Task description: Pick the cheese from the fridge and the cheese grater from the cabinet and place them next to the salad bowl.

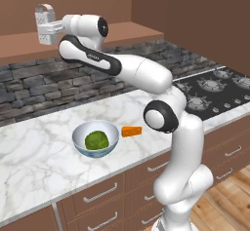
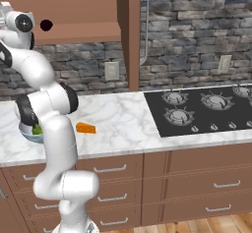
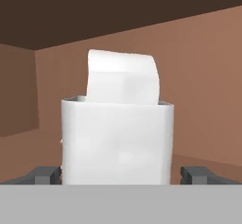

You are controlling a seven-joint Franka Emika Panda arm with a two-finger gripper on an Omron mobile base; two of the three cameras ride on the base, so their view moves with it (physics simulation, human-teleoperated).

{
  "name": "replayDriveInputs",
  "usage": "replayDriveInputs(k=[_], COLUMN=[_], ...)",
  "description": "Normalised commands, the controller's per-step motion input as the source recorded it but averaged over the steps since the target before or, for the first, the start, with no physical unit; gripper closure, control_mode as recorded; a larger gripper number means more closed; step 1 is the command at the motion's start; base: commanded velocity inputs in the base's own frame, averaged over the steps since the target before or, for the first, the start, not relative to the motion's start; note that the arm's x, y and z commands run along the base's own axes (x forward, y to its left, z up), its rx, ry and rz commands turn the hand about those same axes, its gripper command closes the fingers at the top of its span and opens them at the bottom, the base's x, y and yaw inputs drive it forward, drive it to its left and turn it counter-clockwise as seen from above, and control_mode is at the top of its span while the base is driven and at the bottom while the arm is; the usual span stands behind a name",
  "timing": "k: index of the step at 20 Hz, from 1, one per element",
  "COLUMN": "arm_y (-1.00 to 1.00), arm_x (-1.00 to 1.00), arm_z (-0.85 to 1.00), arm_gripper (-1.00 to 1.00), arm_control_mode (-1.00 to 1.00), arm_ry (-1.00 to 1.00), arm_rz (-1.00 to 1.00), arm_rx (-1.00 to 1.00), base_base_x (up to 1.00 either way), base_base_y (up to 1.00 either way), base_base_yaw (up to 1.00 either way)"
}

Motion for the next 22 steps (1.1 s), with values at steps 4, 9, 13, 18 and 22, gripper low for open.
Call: replayDriveInputs(k=[4,9,13,18,22], arm_y=[0.21,0.16,0.03,0.0,0.0], arm_x=[0.01,0.0,0.0,0.0,0.0], arm_z=[0.0,0.0,0.0,0.0,0.0], arm_gripper=[-1.0,1.0,1.0,1.0,1.0], arm_control_mode=[-1.0,-1.0,-1.0,-1.0,-1.0], arm_ry=[0.0,0.0,0.0,0.0,0.0], arm_rz=[0.0,0.0,0.0,0.0,0.0], arm_rx=[0.0,0.0,0.0,0.0,0.0], base_base_x=[0.0,0.0,0.0,0.0,0.0], base_base_y=[0.0,0.0,0.0,0.0,0.0], base_base_yaw=[0.0,0.0,0.0,0.0,0.0])
